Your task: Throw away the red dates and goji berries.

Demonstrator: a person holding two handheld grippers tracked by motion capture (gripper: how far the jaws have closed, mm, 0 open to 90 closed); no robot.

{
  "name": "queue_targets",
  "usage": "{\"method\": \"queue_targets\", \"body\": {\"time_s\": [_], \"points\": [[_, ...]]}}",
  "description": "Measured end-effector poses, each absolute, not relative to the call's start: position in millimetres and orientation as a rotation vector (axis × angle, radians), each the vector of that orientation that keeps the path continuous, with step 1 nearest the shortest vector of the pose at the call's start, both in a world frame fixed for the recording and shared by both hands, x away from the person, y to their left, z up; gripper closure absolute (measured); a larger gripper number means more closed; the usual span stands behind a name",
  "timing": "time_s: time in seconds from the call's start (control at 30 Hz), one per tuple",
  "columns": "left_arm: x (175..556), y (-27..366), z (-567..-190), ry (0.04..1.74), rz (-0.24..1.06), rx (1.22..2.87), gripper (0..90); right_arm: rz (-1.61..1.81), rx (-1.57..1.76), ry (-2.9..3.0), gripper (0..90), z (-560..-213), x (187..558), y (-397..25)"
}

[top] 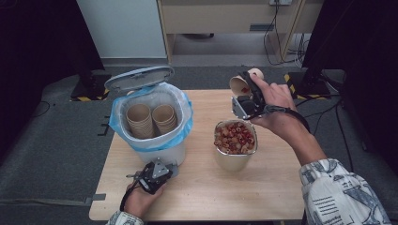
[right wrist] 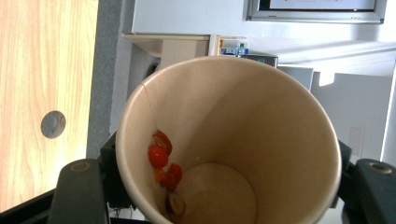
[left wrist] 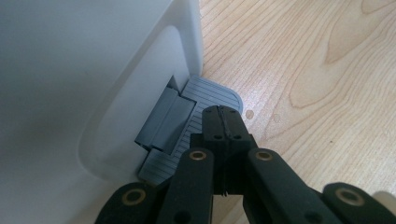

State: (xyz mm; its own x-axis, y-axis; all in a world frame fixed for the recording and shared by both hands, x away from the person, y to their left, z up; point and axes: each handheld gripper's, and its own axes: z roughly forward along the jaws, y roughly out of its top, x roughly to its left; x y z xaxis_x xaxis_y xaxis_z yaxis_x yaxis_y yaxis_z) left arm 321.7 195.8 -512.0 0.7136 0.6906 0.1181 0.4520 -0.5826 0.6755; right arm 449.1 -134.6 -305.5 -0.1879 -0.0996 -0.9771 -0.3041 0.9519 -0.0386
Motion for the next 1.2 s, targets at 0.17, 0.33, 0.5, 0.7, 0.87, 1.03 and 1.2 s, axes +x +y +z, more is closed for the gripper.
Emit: {"method": "queue_targets", "body": {"time_s": [0.17, 0.33, 0.5, 0.7, 0.87, 1.03, 1.2], "points": [[321.6, 195.9, -511.8, 0.866, 0.493, 2.289, 89.9, 0.235, -0.277, 1.772, 29.1, -304.6, 451.4, -131.3], [321.6, 195.9, -511.8, 0.865, 0.493, 2.289, 89.9, 0.318, -0.215, 1.804, 29.2, -304.8, 454.9, -129.8], [321.8, 196.1, -512.0, 0.865, 0.491, 2.286, 89.9, 0.396, -0.159, 1.834, 29.6, -304.4, 457.0, -128.7], [321.7, 196.1, -511.8, 0.866, 0.491, 2.289, 89.9, 0.533, -0.077, 1.864, 29.6, -299.1, 460.2, -128.2], [321.7, 196.1, -511.8, 0.866, 0.491, 2.289, 89.9, 0.619, -0.023, 1.89, 29.6, -295.9, 461.0, -126.6], [321.7, 196.1, -511.8, 0.865, 0.491, 2.29, 89.9, 0.701, -0.007, 1.904, 29.5, -290.8, 458.6, -118.3], [321.9, 196.2, -511.9, 0.864, 0.491, 2.29, 89.9, 0.805, 0.037, 1.927, 29.5, -286.4, 457.8, -109.9]]}}
